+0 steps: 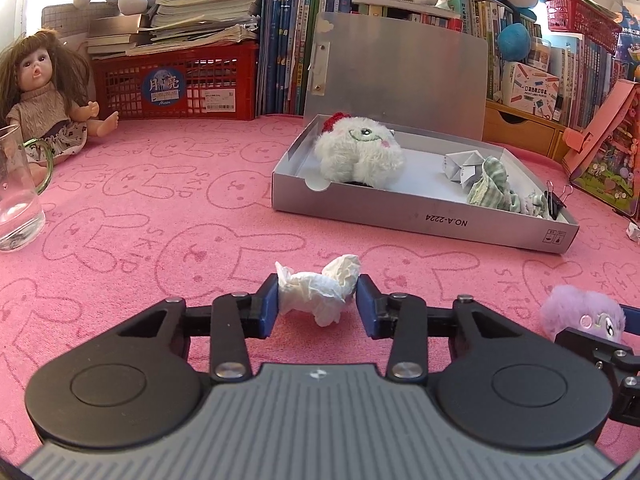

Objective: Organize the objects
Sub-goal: 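Carry the tissue in the left gripper while the right carries the purple plush to the box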

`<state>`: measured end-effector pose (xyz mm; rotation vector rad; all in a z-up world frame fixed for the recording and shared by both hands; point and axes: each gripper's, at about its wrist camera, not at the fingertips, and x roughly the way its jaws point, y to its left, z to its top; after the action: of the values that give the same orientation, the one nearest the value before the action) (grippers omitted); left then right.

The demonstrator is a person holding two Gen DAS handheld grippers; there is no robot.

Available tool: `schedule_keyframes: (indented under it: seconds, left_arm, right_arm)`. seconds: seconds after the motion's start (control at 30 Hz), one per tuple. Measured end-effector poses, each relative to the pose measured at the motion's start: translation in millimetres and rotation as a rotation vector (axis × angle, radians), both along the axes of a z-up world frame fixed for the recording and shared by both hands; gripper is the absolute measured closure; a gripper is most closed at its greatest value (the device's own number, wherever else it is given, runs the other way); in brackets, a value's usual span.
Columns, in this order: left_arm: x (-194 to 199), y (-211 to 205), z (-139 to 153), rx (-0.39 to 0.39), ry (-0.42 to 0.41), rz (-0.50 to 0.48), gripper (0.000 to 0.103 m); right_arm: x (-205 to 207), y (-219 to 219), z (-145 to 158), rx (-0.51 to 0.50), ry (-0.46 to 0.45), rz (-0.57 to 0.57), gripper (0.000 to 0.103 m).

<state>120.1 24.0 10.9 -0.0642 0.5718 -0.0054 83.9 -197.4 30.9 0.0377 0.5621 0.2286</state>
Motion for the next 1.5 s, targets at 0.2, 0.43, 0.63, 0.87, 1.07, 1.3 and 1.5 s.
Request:
schedule_keyframes:
  seconds: [0.2,0.43,0.63,0.87,1.07,1.3,1.5]
  left_arm:
    - [-3.8,-1.0,14.1,0.021,-0.042,-0.035,0.057]
    - [13.3,3.1,33.8,0.005,-0.056,-0.049,0.057]
    - [33.5,2.8,48.8,-0.001,-0.074,-0.066,0.057]
    - [63.4,1.3,63.0,0.002,-0.093,-0.081,0.057]
    - [91.2,0.3,63.0,-0.023,-0.088,-0.118,0.057]
    - [109.6,-5.8,47.2,-0.035,-0.058,-0.152,0.057]
    - [123.1,-14.7,35.7,-0.011,-0.039,-0.183,0.057]
  right_arm:
    - [7.7,-9.8,3.8,0.064,0.043,-0.036,0.029]
    - [22.9,-9.1,21.5,0.067,0.026,-0.064,0.029]
    - [44.9,-10.8,40.7,0.075,0.018,-0.093,0.029]
    - [78.5,-23.8,60.0,0.096,0.013,-0.135,0.029]
    - [105.7,-34.9,63.3,0.165,0.055,-0.14,0.029]
    - [117.9,-17.2,50.9,0.189,0.111,-0.075,0.029]
    - [133.3,-4.5,37.6,0.161,0.172,-0.074,0.029]
